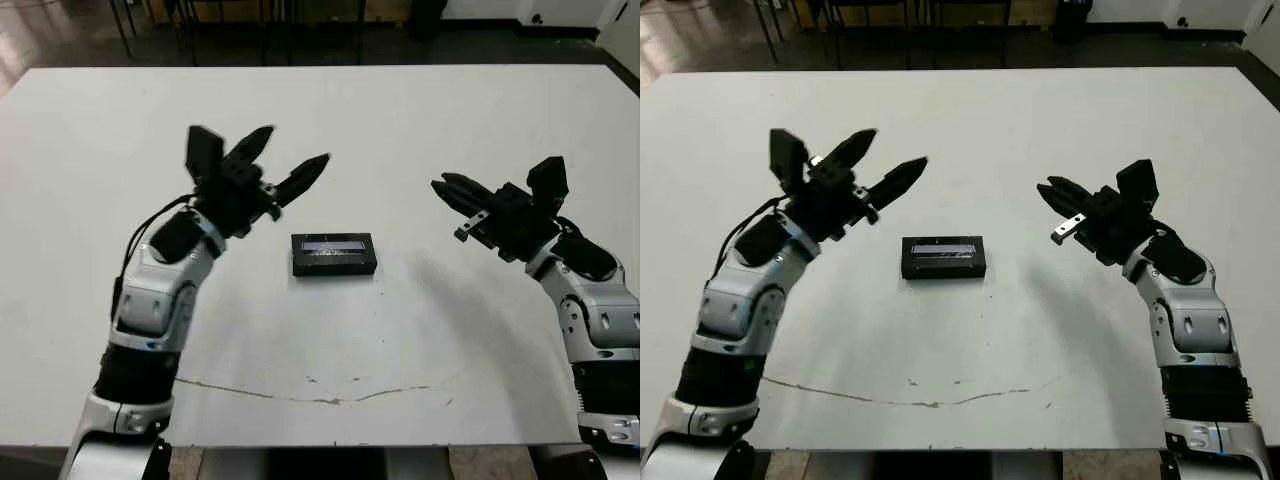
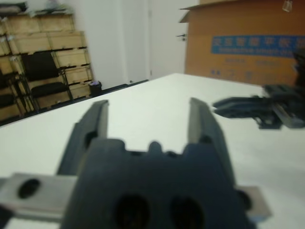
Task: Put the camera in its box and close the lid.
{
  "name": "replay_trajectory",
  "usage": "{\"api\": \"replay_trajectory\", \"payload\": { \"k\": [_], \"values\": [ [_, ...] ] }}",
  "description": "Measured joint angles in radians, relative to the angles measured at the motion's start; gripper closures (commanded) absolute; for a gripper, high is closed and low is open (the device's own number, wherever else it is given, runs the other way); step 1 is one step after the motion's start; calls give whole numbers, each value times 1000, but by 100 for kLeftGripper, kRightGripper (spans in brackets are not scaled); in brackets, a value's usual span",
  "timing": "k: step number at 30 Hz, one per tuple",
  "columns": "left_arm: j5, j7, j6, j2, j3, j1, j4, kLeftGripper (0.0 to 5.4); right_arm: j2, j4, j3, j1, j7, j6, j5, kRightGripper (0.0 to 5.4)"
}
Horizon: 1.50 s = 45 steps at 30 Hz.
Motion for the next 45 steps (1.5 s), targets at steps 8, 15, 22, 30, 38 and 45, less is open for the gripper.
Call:
{"api": "replay_trajectory", "payload": {
  "k": [8,15,22,30,38,45],
  "values": [
    [166,17,71,-5,-179,-54,96,537,0,-24,0,4,-18,1,-1,540],
    [291,-38,183,70,-304,-58,180,537,1,-31,0,8,-24,1,-1,540],
    [337,-79,175,95,-356,-86,256,537,3,-25,6,9,-17,-1,-1,540],
    [282,-134,197,161,-268,-1,133,537,2,-3,7,8,-8,-5,-1,540],
    [36,-26,-15,75,45,166,-50,537,37,10,-13,9,-45,-37,8,540],
    [21,161,-191,49,230,133,-8,537,141,-116,-22,59,-308,-105,-99,540]
  ]
}}
